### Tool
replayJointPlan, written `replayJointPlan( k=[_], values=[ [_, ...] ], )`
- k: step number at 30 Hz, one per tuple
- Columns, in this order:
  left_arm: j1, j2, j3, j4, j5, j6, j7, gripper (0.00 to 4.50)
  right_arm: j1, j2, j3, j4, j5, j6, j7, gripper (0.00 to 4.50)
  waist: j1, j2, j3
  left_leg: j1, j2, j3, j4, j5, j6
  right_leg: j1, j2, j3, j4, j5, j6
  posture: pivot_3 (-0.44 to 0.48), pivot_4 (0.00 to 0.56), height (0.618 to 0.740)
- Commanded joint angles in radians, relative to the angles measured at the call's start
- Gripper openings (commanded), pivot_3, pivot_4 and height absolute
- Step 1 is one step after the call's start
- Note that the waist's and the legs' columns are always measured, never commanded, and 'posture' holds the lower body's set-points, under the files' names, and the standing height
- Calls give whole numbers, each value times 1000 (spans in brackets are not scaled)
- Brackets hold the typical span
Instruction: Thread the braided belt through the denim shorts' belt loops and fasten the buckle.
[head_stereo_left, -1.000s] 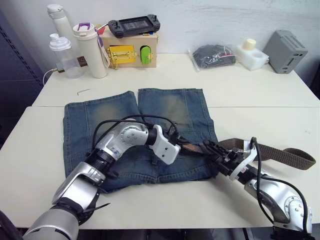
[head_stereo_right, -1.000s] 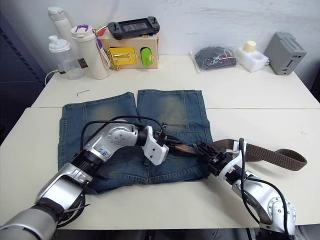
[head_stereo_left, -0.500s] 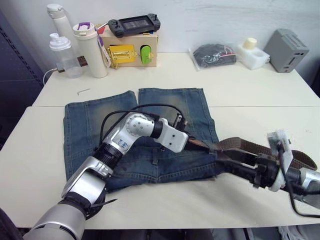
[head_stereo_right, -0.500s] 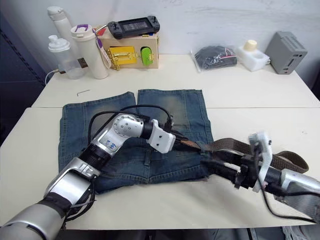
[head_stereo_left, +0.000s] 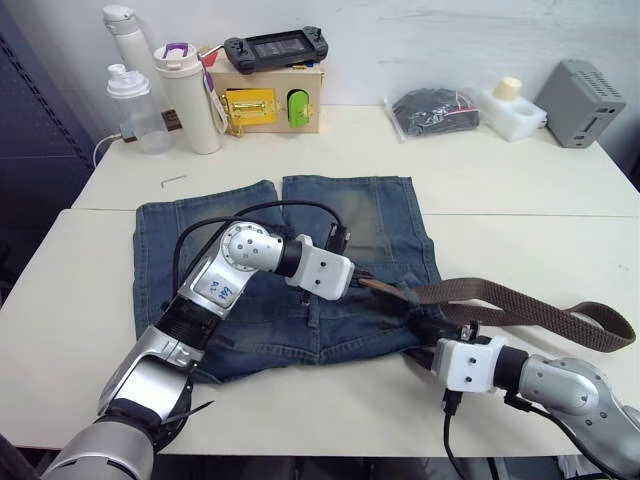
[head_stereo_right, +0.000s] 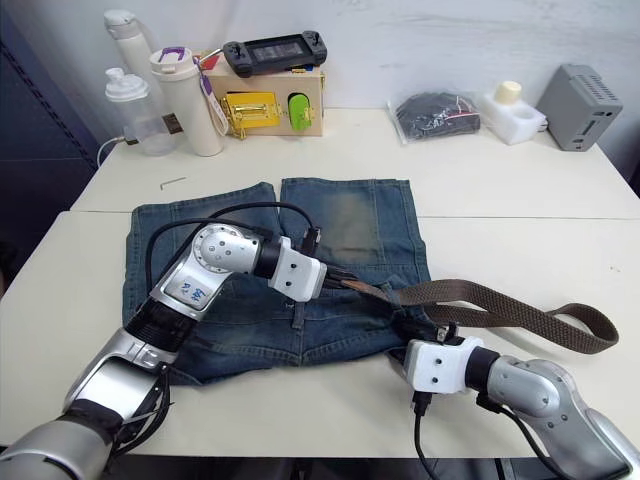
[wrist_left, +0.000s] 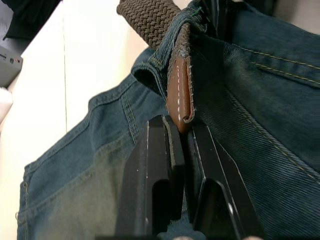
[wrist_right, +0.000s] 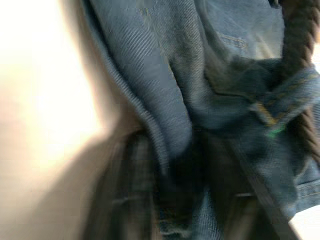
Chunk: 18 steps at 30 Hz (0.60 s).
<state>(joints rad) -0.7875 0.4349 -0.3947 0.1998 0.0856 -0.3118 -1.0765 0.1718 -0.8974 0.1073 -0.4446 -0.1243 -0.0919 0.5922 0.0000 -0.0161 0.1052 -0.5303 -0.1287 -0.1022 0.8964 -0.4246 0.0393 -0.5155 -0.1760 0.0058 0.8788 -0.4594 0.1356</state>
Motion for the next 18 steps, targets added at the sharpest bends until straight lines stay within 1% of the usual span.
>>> replayJointPlan(
  k=[1,5,10,14,18],
  values=[
    [2,13,14,-53,16,-39,25,0,-12,37,-44,92,-43,38,-47,39,3,0,0,0,0,0,0,0,0,0,0,0,1,0,0,0,150,645],
    [27,45,21,-80,39,-62,40,0,-17,70,-141,184,8,95,-72,39,10,0,0,0,-2,-1,3,0,0,-1,-1,1,4,0,0,0,150,645],
    [56,64,26,-123,38,-42,55,0,-36,45,-228,304,1,73,-78,39,31,0,0,-1,-9,-2,6,0,2,-2,-6,1,12,0,0,0,150,645],
    [65,71,27,-142,45,-28,68,0,-71,32,-252,387,-18,89,-84,39,38,0,0,-4,-12,-6,10,1,3,-2,-7,2,14,0,0,0,150,645],
    [65,71,28,-149,73,-19,103,0,-76,53,-251,378,-7,120,-81,39,42,0,0,-4,-13,-7,11,1,4,-2,-8,2,16,0,-1,0,150,645]
  ],
)
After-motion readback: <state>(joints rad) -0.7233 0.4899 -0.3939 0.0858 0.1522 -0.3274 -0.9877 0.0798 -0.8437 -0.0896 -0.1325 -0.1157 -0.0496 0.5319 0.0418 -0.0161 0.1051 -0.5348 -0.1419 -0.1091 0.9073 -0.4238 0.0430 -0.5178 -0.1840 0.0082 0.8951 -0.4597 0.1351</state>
